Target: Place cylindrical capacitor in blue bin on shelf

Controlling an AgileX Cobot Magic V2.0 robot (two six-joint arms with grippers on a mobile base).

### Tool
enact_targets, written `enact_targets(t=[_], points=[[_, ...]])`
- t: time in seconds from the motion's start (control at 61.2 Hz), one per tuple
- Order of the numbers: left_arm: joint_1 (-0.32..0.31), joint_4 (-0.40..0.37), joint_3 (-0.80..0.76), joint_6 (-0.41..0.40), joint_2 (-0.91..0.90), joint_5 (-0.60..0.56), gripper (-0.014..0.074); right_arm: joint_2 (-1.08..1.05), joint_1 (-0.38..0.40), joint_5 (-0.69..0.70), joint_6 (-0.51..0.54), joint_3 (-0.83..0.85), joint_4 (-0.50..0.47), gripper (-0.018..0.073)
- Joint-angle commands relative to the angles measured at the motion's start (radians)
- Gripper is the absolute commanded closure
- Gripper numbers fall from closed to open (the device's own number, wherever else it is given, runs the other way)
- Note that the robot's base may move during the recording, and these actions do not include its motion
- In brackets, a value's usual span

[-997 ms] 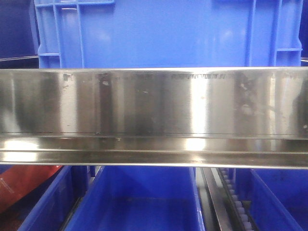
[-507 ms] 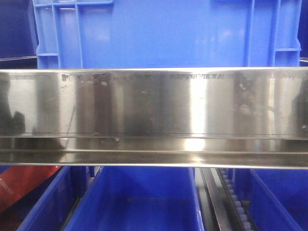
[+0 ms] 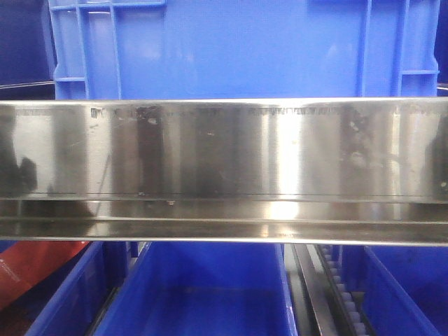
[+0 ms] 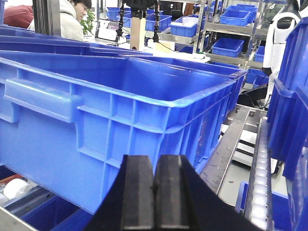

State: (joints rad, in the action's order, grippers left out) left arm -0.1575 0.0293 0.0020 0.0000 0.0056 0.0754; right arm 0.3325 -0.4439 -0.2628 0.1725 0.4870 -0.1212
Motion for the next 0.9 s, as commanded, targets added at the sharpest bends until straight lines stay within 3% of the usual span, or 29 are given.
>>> enact_targets(t=[0.0, 0.311, 0.49, 0.67, 0.883], points=[[0.004, 0.001, -0.002, -0.012, -0.006, -0.019, 0.0707, -0.006, 0.006, 0.025, 0.0, -0.002, 0.001, 0.0718], [0.004, 0.001, -0.002, -0.012, -0.006, -0.019, 0.0707, -0.006, 0.032, -0.022, 0.0, -0.004, -0.012, 0.0718], [0.004, 0.001, -0.002, -0.012, -0.006, -0.019, 0.0707, -0.051, 0.19, 0.002, 0.0, -0.072, -0.026, 0.0718], [0.004, 0.001, -0.002, -0.012, -0.006, -0.019, 0.0707, -0.178, 0.374, 0.085, -0.051, -0.253, -0.036, 0.0718], [0.004, 0.001, -0.002, -0.012, -0.006, -0.019, 0.0707, -0.303, 0.456, 0.156, -0.051, -0.429, -0.025, 0.0718]])
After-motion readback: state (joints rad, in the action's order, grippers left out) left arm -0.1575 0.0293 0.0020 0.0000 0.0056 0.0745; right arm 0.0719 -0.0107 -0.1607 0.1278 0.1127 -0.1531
